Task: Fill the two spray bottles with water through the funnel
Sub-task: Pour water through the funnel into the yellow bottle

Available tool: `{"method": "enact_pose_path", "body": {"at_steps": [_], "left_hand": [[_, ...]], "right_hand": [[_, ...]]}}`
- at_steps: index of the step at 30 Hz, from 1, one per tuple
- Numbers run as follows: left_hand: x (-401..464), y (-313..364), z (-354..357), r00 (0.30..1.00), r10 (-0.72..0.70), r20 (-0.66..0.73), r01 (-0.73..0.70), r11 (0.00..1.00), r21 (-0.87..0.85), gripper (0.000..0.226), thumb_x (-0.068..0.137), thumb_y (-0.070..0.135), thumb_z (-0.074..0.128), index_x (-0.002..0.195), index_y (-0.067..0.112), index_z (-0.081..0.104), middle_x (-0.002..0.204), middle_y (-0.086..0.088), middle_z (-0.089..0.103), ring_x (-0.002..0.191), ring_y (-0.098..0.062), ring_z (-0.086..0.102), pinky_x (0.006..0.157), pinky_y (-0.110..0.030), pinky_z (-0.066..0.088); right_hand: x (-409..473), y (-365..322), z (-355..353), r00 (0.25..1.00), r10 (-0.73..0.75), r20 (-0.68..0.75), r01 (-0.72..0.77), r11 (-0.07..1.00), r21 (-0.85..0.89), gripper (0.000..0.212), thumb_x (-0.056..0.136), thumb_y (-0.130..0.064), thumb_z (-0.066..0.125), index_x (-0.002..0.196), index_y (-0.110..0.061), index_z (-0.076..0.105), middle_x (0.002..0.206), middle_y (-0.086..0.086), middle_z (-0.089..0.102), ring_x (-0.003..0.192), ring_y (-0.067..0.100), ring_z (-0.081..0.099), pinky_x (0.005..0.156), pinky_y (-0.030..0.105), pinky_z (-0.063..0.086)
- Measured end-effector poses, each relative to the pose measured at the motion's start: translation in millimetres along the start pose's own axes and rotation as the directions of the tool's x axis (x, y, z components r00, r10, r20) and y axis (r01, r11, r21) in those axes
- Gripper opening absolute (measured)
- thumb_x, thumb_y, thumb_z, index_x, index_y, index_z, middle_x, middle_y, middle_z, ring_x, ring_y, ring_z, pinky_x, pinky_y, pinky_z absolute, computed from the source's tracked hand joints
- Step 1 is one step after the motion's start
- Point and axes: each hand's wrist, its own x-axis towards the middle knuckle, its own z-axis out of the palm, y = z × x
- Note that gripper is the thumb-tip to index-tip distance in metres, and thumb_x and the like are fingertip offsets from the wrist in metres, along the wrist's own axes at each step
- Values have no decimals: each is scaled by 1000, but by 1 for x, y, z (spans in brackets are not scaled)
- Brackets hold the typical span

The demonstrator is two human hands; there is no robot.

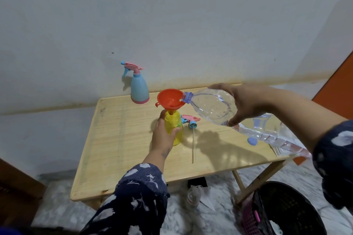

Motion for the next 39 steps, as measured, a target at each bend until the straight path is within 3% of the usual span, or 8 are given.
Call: {"method": "enact_pose_path", "body": {"at_steps": [7, 12, 15, 19, 22, 26, 31, 39], "left_hand": [[-1, 3, 0, 1000, -6, 2, 6, 1000, 9, 64, 86, 29, 70, 140, 17, 39, 133, -1, 50, 125, -20, 46, 104, -36, 41], [-3, 7, -1, 1000, -10, 17, 10, 1000, -16, 63, 88, 24, 69, 142, 15, 38, 136, -2, 46, 123, -18, 46, 99, -28, 38], [-4, 9, 0, 999, -23, 22, 24, 1000, -20, 66, 89, 24, 68, 145, 17, 33, 140, -2, 43, 127, -19, 43, 103, -32, 38], [-4, 10, -1, 999, -34, 23, 35, 999, -6, 69, 89, 25, 67, 147, 17, 30, 142, -3, 41, 129, -21, 42, 106, -36, 38], [-5, 12, -1, 999, -29, 18, 29, 1000, -5, 66, 89, 24, 67, 145, 17, 32, 141, -2, 42, 128, -21, 42, 105, -35, 37], [-5, 13, -2, 1000, -10, 29, 10, 1000, -5, 69, 89, 22, 67, 146, 19, 30, 141, -3, 42, 128, -21, 42, 104, -35, 36], [-6, 14, -3, 999, -12, 37, 12, 1000, -3, 72, 89, 22, 67, 148, 21, 26, 140, -4, 42, 131, -23, 41, 105, -36, 37], [-7, 17, -3, 999, -13, 39, 13, 1000, -5, 73, 90, 22, 66, 149, 21, 24, 142, -3, 40, 133, -23, 39, 106, -34, 34]], "right_hand": [[3, -2, -3, 1000, -6, 8, 6, 1000, 14, 115, 52, -44, 86, 136, -59, 8, 121, -2, 60, 100, 24, 56, 89, 41, 50], [1, -3, -9, 1000, 11, 1, -11, 1000, 19, 112, 55, -41, 86, 135, -59, 10, 112, 1, 61, 93, 24, 55, 85, 38, 50], [0, -5, -12, 1000, 14, 1, -14, 1000, 26, 112, 54, -41, 87, 136, -59, 11, 109, 0, 60, 94, 23, 55, 83, 37, 49], [-4, -7, -17, 1000, 24, 1, -24, 1000, 10, 110, 57, -39, 87, 138, -55, 15, 90, -4, 56, 79, 16, 51, 67, 30, 42], [-5, -6, -20, 999, 33, -7, -33, 999, -5, 112, 57, -41, 87, 139, -56, 12, 98, 0, 58, 83, 20, 52, 75, 33, 46], [-8, -6, -24, 1000, 30, -8, -30, 1000, -8, 111, 59, -39, 87, 141, -54, 12, 80, -8, 53, 71, 9, 48, 71, 32, 43], [-6, -2, -23, 999, 29, -15, -29, 1000, -9, 113, 55, -43, 87, 138, -57, 10, 111, 1, 61, 92, 23, 55, 84, 38, 50], [-6, -2, -25, 1000, 13, -10, -14, 1000, -14, 112, 55, -43, 86, 137, -58, 11, 115, -1, 61, 97, 23, 56, 86, 39, 50]]}}
